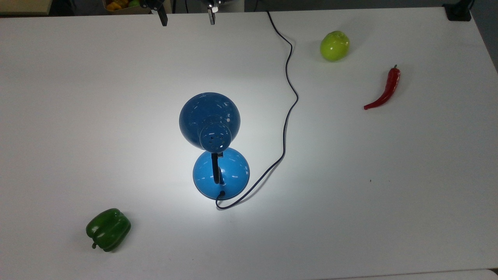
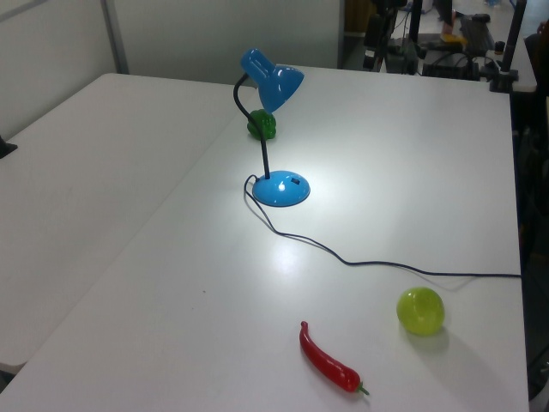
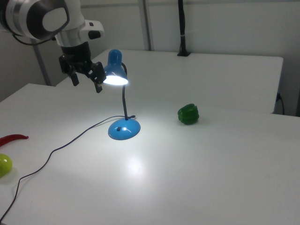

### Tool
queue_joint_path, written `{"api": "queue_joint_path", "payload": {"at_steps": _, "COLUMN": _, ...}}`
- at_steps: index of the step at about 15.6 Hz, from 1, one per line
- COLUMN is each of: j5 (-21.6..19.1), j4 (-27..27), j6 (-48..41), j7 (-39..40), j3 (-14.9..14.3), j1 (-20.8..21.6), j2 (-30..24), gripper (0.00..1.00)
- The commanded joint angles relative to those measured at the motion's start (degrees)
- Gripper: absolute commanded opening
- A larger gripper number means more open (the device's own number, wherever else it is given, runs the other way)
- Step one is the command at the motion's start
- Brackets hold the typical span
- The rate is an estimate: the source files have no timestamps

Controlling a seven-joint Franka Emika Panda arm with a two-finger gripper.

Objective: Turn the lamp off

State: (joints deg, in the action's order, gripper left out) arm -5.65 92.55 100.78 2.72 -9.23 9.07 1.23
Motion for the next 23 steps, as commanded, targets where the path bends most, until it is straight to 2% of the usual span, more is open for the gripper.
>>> {"api": "queue_joint_path", "payload": {"at_steps": 1, "j5": -0.42, "j4": 1.41, "j6": 1.61, "j7": 1.32, "j3": -0.87, "j1": 0.95, "j2": -0.61, "gripper": 1.0}}
{"api": "queue_joint_path", "payload": {"at_steps": 10, "j5": -0.42, "j4": 1.41, "j6": 1.52, "j7": 1.24, "j3": -0.87, "j1": 0.95, "j2": -0.43, "gripper": 1.0}}
{"api": "queue_joint_path", "payload": {"at_steps": 12, "j5": -0.42, "j4": 1.41, "j6": 1.52, "j7": 1.33, "j3": -0.87, "j1": 0.95, "j2": -0.26, "gripper": 0.88}}
{"api": "queue_joint_path", "payload": {"at_steps": 16, "j5": -0.59, "j4": 1.5, "j6": 1.35, "j7": 4.56, "j3": -0.79, "j1": 0.95, "j2": -0.17, "gripper": 0.55}}
{"api": "queue_joint_path", "payload": {"at_steps": 17, "j5": -0.59, "j4": 1.5, "j6": 1.17, "j7": 5.88, "j3": -0.87, "j1": 0.95, "j2": -0.17, "gripper": 0.5}}
{"api": "queue_joint_path", "payload": {"at_steps": 18, "j5": -0.59, "j4": 1.58, "j6": 1.0, "j7": 6.85, "j3": -0.79, "j1": 0.95, "j2": -0.26, "gripper": 0.49}}
{"api": "queue_joint_path", "payload": {"at_steps": 23, "j5": -0.59, "j4": 2.55, "j6": 1.0, "j7": 9.4, "j3": -0.79, "j1": 1.04, "j2": -0.35, "gripper": 0.15}}
